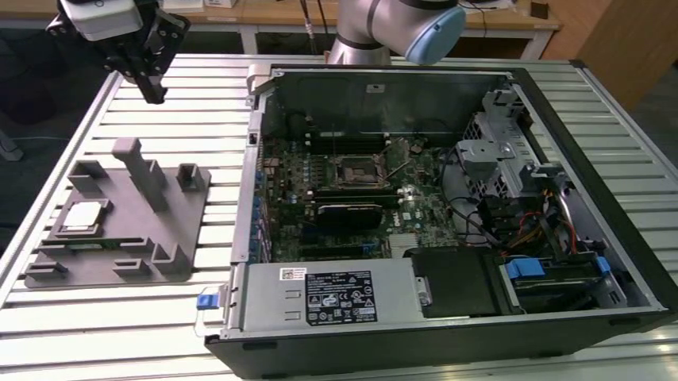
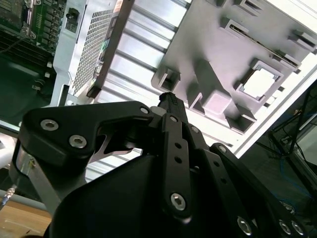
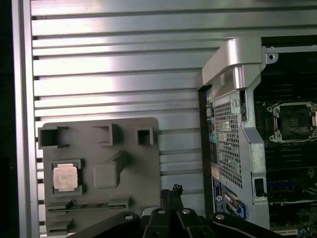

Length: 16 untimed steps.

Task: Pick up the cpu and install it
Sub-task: 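Reach for the cpu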

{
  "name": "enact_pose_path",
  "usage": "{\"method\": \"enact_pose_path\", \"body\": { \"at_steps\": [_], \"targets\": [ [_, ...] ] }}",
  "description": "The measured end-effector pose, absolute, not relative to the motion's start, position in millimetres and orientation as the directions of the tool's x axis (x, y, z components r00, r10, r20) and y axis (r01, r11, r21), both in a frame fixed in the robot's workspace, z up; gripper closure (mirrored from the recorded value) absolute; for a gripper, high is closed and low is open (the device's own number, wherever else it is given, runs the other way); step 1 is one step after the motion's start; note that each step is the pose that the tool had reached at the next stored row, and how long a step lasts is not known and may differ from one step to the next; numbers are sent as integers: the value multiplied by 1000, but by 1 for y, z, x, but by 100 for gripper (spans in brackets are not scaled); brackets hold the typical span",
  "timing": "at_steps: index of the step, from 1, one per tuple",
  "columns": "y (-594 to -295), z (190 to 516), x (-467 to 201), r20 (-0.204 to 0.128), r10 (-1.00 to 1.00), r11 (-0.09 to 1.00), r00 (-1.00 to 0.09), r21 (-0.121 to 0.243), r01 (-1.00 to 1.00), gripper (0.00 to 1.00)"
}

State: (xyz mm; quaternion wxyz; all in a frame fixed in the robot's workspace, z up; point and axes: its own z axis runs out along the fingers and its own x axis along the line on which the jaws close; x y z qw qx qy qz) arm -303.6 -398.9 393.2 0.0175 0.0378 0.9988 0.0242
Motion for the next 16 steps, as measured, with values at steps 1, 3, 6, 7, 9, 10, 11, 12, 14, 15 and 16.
{"method": "enact_pose_path", "body": {
  "at_steps": [1, 3, 6, 7, 9, 10, 11, 12, 14, 15, 16],
  "targets": [
    [-399, 393, -304, -33, 76, 996, -997, 50, 75, 89],
    [-399, 393, -305, -33, 76, 996, -997, 50, 75, 89],
    [-399, 393, -307, -33, 76, 996, -997, 50, 75, 89],
    [-399, 393, -308, -33, 76, 996, -997, 50, 75, 89],
    [-399, 393, -309, -33, 76, 996, -997, 50, 75, 89],
    [-399, 393, -310, -33, 76, 996, -997, 50, 75, 89],
    [-399, 393, -310, -33, 76, 996, -997, 50, 75, 89],
    [-399, 393, -311, -33, 76, 996, -997, 50, 75, 89],
    [-399, 393, -312, -33, 76, 996, -997, 50, 75, 89],
    [-399, 393, -313, -33, 76, 996, -997, 50, 75, 89],
    [-399, 393, -314, -33, 76, 996, -997, 50, 75, 89]
  ]
}}
